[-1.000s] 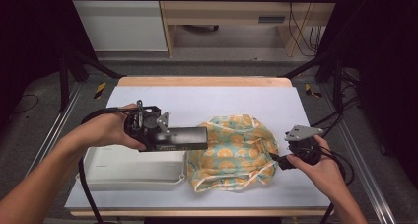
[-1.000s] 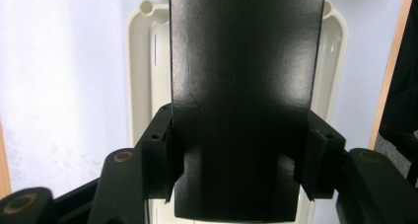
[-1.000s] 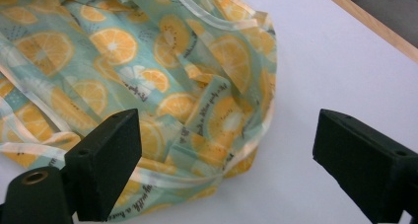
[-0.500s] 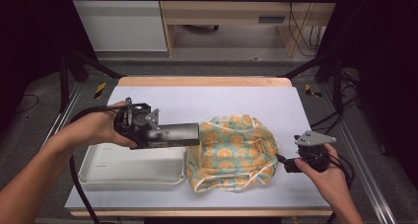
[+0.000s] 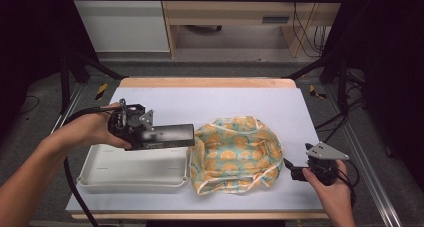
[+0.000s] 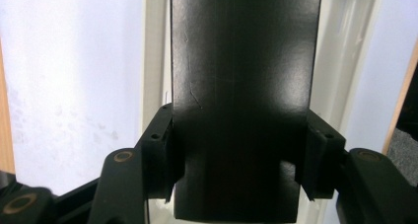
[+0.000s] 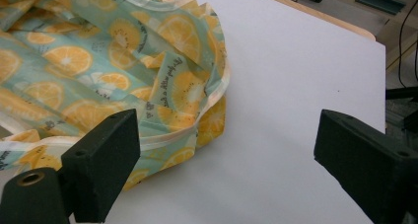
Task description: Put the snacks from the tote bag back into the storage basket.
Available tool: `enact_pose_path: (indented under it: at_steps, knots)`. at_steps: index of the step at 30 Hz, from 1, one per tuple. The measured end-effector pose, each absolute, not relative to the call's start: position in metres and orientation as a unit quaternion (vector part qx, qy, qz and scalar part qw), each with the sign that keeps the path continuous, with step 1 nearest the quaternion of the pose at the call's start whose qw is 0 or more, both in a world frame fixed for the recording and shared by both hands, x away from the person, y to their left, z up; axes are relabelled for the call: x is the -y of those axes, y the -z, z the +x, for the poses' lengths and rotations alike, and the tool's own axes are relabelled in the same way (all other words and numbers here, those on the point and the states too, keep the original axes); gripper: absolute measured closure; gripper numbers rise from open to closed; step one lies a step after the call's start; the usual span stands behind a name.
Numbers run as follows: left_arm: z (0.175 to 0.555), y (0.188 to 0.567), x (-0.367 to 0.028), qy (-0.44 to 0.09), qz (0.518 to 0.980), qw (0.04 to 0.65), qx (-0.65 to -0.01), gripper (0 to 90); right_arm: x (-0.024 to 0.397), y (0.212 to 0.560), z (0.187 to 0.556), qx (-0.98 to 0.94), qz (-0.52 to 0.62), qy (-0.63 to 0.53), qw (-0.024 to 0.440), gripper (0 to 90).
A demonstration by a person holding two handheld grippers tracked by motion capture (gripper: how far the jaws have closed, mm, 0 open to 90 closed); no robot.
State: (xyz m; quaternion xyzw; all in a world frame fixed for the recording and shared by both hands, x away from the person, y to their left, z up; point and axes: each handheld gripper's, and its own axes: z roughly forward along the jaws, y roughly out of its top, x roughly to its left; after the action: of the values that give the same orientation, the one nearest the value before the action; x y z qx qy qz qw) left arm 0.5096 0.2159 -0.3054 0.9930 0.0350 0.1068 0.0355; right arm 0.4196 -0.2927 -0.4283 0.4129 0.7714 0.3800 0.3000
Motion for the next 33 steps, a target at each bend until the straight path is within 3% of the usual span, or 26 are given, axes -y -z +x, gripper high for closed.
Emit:
enact_pose_path:
  at_steps: [11,16,33]
  knots:
    - [0.514,0.318,-0.239,-0.101,0.993,0.036,-0.049,43.1,0.3,0.444,0.414,-0.742,0.447,-0.39,0.312,10.3]
    - [0.518,0.332,-0.245,-0.093,0.994,0.036,-0.047,43.1,0.301,0.451,0.413,-0.753,0.455,-0.379,0.286,9.7]
    - [0.525,0.359,-0.253,-0.081,0.995,0.049,-0.037,43.1,0.304,0.453,0.415,-0.748,0.468,-0.374,0.285,8.8]
